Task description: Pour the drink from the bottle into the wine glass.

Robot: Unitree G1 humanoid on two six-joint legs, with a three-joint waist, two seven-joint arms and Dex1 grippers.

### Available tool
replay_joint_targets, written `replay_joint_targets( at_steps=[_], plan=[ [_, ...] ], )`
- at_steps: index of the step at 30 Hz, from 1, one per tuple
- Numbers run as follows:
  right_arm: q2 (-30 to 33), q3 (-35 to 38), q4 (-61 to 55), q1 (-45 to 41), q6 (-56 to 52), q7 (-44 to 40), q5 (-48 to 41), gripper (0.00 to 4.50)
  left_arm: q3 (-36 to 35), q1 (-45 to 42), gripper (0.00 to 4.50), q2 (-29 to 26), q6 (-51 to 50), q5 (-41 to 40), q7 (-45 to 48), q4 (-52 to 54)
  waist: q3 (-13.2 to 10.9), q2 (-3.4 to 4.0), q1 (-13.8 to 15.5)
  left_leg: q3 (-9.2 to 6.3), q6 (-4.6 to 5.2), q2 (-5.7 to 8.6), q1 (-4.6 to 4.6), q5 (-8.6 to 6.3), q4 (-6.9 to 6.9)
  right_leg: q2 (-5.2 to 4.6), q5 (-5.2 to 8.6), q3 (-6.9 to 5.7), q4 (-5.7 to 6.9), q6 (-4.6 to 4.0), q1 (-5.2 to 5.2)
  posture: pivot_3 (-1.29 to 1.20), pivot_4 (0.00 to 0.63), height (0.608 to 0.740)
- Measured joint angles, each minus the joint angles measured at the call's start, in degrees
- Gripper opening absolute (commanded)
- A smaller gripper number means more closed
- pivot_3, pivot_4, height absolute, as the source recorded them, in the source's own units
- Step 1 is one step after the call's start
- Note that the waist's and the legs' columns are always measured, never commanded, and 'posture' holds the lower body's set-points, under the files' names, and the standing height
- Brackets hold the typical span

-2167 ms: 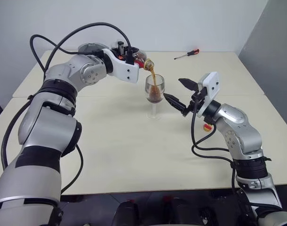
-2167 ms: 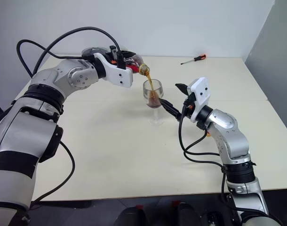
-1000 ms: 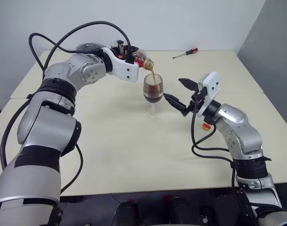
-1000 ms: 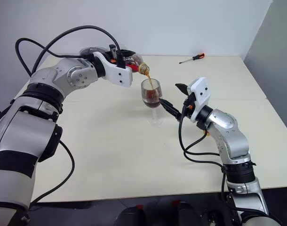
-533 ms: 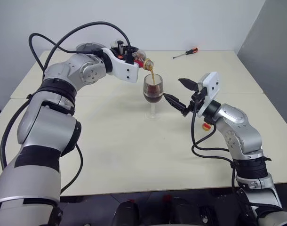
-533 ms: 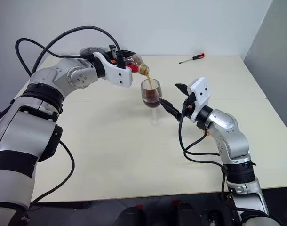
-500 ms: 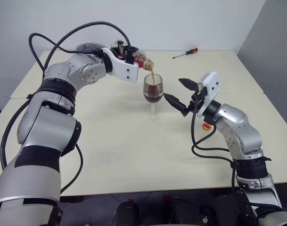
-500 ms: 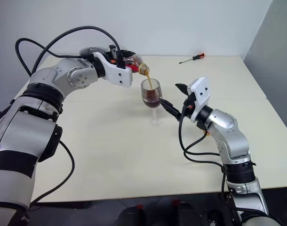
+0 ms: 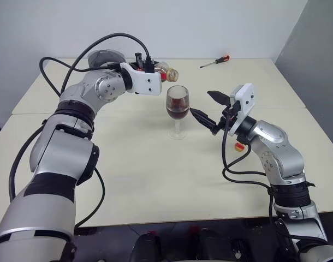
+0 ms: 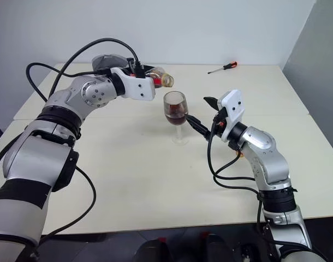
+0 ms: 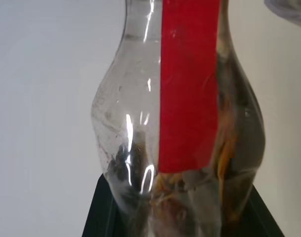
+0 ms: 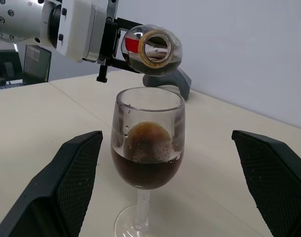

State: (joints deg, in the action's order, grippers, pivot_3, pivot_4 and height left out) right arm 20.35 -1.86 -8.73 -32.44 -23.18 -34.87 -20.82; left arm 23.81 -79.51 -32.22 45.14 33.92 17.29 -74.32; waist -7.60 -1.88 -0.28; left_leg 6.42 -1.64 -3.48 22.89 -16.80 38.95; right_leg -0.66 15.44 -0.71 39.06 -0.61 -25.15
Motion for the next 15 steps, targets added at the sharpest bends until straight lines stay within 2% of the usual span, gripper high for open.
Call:
replay_joint_targets(
  at_steps=[15],
  plan=[
    [-0.1,-0.1,-0.6,0.5,-0.1,0.0,-0.1,4.5,-11.3,4.5,1.04,4.2,-9.7,-14.1,11.1,1.2,0.0,0.0,-0.1,-0.03,0.0,-0.01,0.01,0.0,0.01,0.0,0.0,0.0,0.02,0.0,0.0,0.0,0.15,0.74]
  ],
)
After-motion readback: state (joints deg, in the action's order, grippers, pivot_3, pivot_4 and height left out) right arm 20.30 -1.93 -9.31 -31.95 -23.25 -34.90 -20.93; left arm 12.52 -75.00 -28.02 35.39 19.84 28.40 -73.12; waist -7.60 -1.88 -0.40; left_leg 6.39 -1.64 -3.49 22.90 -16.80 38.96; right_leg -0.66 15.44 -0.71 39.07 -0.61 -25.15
